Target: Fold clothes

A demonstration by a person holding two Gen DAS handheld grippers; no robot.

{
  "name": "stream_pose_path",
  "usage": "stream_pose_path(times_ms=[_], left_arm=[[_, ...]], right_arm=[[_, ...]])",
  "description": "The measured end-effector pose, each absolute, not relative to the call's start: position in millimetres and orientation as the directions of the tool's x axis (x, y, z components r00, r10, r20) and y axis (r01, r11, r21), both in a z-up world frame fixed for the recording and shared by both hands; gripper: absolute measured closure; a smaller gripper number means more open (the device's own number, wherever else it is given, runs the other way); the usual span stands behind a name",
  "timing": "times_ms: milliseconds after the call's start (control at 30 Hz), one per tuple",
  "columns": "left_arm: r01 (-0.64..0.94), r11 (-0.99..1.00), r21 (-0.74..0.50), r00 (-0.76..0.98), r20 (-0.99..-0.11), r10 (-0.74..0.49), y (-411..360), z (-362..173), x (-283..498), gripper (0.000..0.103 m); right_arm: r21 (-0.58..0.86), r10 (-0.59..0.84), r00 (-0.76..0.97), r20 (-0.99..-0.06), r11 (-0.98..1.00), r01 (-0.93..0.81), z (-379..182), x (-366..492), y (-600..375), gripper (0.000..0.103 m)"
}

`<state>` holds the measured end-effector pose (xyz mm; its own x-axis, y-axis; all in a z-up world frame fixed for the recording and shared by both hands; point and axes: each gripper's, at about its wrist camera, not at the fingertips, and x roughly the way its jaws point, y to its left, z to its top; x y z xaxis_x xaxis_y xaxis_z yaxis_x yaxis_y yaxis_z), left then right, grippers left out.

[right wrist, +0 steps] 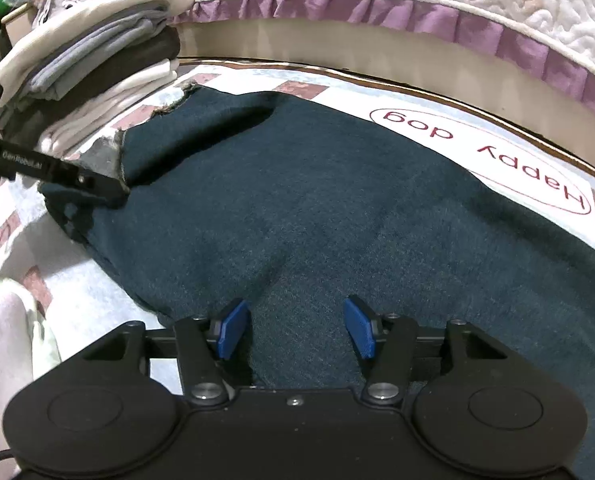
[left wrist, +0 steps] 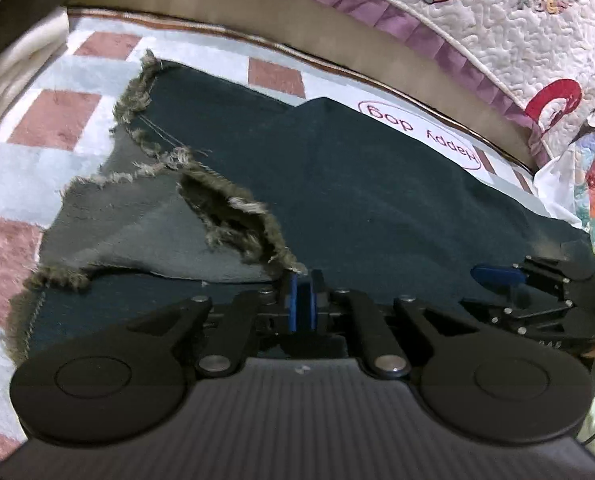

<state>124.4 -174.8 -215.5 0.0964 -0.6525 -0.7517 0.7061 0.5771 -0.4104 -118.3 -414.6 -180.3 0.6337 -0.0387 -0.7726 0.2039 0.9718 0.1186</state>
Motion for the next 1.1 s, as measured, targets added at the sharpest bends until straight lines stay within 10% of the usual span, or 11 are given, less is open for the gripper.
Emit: stream_pose_path(times_ms=[167, 300, 533, 633, 667, 733, 933, 1100], left_arm=[[0.693, 0.596, -0.406, 0.121, -0.749, -0.651, -171, -196, 131, 0.086], [0.596, 0.682, -0.424, 0.198, -0.745, -0.637, -154, -182, 143, 0.056], [0.364, 0.702, -0.613, 0.253, -0.66, -0.708, -140, -201, 176, 0.054], [0.305, 0.621, -0.722, 0.186, -0.594, -0.783, -163, -217, 195, 0.07], [0.286, 0.601, -0.746, 0.163, -0.581, -0.798, -173, -223, 201, 0.101], [0.276, 0.577, -0.768, 0.143, -0.561, -0.815, -192, -229, 211, 0.102], [0.705, 0.662, -0.256, 0.497, -0.488, -0.718, -216, -137, 187, 0.102], [0.689, 0.723, 0.049, 0.643, -0.502, -0.579, -244, -142, 200, 0.097]], right_arm=[[0.114, -0.055, 0.646, -0.762, 0.969, 0.217, -183, -123, -410, 0.042], [0.116, -0.052, 0.648, -0.76, 0.97, 0.214, -183, -123, -411, 0.041], [0.098, -0.057, 0.625, -0.779, 0.973, 0.21, -183, -119, -410, 0.041], [0.101, -0.058, 0.629, -0.775, 0.971, 0.214, -184, -120, -410, 0.041], [0.102, -0.059, 0.631, -0.773, 0.971, 0.216, -184, -121, -410, 0.041], [0.103, -0.06, 0.636, -0.769, 0.971, 0.216, -185, -122, -410, 0.041], [0.109, -0.036, 0.641, -0.767, 0.976, 0.186, -185, -130, -411, 0.038], [0.12, -0.018, 0.646, -0.764, 0.978, 0.169, -186, -133, -411, 0.035]])
